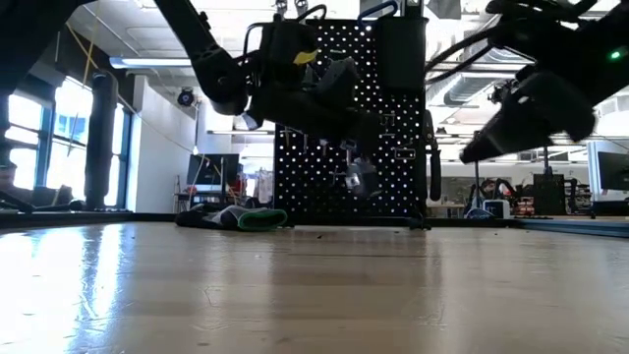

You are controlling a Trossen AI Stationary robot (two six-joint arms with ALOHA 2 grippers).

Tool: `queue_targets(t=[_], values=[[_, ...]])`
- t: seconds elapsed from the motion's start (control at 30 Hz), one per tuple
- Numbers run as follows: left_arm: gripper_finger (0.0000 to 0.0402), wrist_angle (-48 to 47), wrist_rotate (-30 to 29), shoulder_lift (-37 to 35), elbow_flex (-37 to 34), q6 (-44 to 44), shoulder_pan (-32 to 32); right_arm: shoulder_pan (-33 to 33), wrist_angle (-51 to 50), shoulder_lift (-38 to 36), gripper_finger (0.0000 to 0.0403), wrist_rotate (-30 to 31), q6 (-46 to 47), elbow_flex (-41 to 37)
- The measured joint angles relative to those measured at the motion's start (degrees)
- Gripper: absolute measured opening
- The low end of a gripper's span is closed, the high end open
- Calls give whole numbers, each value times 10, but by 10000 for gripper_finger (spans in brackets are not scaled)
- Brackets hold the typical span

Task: Hang tools onto peg board
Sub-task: Hang the gray measuring tape on the pegboard

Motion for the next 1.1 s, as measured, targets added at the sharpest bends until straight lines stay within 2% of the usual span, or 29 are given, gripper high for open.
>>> queue_targets(t=[0.13,0.23,0.43,0.53,0.67,0.83,0.9,0.97,1.03,1.1], values=[[0,4,84,0,1,-30,3,0,52,-6,158,91,1,-34],[0,9,187,0,1,-54,10,1,64,-15,157,127,25,-58],[0,32,351,0,1,-112,30,16,120,-49,145,195,55,-114],[0,43,382,0,1,-129,33,16,193,-65,139,222,23,-144],[0,85,442,11,1,-156,35,15,347,-77,138,227,-76,-191],[0,146,496,40,1,-216,37,9,591,-78,138,171,-275,-238],[0,164,516,52,5,-244,39,-1,703,-78,138,119,-373,-254],[0,173,527,60,9,-265,39,-21,786,-78,138,43,-445,-267],[0,177,534,65,11,-274,39,-51,834,-78,138,-33,-471,-273],[0,181,535,65,11,-282,38,-81,833,-78,138,-48,-453,-272]])
